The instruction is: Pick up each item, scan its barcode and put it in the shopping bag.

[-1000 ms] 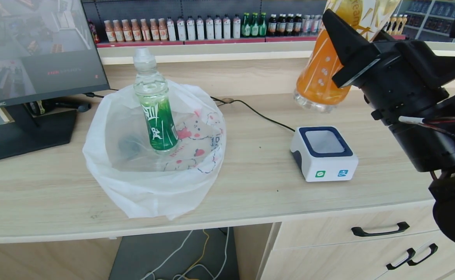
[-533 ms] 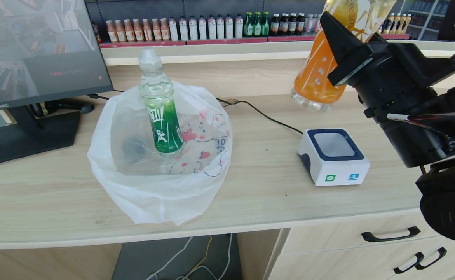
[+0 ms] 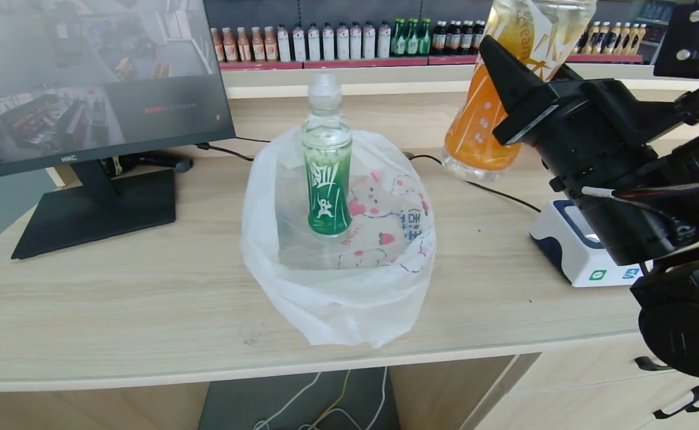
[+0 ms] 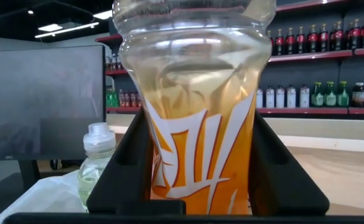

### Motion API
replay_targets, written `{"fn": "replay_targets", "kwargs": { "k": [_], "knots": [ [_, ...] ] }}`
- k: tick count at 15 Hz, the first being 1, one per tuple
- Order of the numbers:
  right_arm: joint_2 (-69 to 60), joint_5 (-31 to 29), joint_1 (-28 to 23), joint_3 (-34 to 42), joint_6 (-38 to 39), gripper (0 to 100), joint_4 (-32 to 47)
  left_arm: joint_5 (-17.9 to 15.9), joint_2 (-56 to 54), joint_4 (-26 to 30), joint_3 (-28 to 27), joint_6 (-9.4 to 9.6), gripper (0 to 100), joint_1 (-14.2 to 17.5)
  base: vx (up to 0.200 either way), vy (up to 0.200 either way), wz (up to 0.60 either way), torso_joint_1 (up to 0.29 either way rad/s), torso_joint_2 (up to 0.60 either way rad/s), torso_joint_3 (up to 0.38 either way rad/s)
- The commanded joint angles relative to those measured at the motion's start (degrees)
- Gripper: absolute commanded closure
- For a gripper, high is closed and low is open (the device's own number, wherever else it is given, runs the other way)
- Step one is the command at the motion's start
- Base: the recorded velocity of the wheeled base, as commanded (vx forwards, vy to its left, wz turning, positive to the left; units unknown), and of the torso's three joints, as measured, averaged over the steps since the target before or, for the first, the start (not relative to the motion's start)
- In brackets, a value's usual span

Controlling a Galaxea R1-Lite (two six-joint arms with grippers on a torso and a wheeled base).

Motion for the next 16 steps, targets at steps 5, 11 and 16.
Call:
{"fn": "replay_targets", "kwargs": {
  "k": [5, 11, 16],
  "knots": [
    [1.15, 0.01, 0.05, 1.62, 0.32, 100, -0.36, 0.10, -0.02, 0.00, 0.00, 0.00, 0, 0.02, 0.000, 0.000, 0.00, 0.000, 0.00, 0.000],
    [4.14, 0.01, -2.59, 4.17, 0.05, 100, -0.80, 0.01, -0.02, 0.00, 0.00, 0.00, 0, 0.02, 0.000, 0.000, 0.00, 0.000, 0.00, 0.000],
    [10.02, 0.36, -1.89, 4.26, 0.40, 100, -1.24, 0.10, -0.02, 0.00, 0.00, 0.00, 0, 0.02, 0.000, 0.000, 0.00, 0.000, 0.00, 0.000]
  ]
}}
